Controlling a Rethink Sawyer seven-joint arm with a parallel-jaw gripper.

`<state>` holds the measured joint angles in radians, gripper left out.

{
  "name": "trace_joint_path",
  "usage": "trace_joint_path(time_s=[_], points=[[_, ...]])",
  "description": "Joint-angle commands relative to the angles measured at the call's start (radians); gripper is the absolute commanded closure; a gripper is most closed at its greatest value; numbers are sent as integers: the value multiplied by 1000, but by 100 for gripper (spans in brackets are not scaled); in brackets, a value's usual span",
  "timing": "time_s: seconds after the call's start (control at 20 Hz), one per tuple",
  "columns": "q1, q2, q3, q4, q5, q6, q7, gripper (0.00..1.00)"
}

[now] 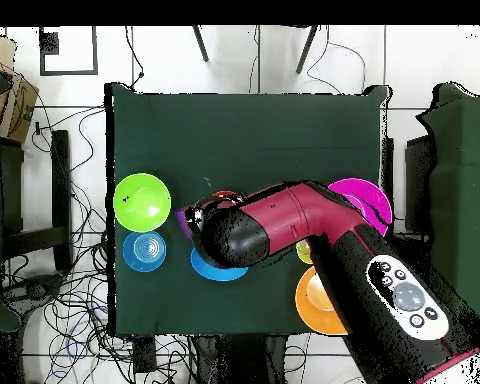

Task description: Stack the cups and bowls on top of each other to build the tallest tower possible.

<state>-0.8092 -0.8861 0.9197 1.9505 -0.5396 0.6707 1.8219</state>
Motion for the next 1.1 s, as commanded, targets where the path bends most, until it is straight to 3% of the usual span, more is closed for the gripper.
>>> trace_joint_path(time_s=[0.05, 0.2, 0.3, 0.4, 0.45, 0.6, 0.7, 1.1], points=[[176, -47, -184, -176, 45, 484, 118, 0], [185, -60, -207, -189, 72, 505, 114, 0], [169, -29, -214, -147, 87, 417, 125, 0], [174, -52, -223, -118, 69, 369, 135, 0], [140, -120, -207, -51, 107, 355, 109, 0], [134, -143, -210, -43, 142, 382, 100, 0], [144, -137, -222, -27, 157, 343, 129, 0], [188, -37, -278, -136, 42, 316, 76, 0]])
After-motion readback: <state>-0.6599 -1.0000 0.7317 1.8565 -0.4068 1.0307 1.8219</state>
